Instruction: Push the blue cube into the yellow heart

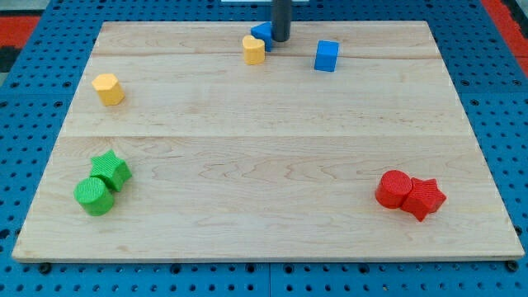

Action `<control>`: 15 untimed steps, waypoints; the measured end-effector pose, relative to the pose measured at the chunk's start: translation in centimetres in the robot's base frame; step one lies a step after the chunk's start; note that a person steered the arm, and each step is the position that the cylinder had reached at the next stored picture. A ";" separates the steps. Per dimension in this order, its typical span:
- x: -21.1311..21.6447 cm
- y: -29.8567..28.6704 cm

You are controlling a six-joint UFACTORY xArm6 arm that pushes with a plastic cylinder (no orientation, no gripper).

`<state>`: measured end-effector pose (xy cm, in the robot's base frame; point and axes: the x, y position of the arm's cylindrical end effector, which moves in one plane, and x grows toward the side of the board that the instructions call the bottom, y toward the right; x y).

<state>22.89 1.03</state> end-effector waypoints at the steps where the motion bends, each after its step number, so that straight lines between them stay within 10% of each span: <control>1: 0.0 2.2; 4: 5.2 16.6; 7: 2.6 2.4; 11: 6.3 0.2; 15: 31.2 -13.9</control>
<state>54.06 -12.91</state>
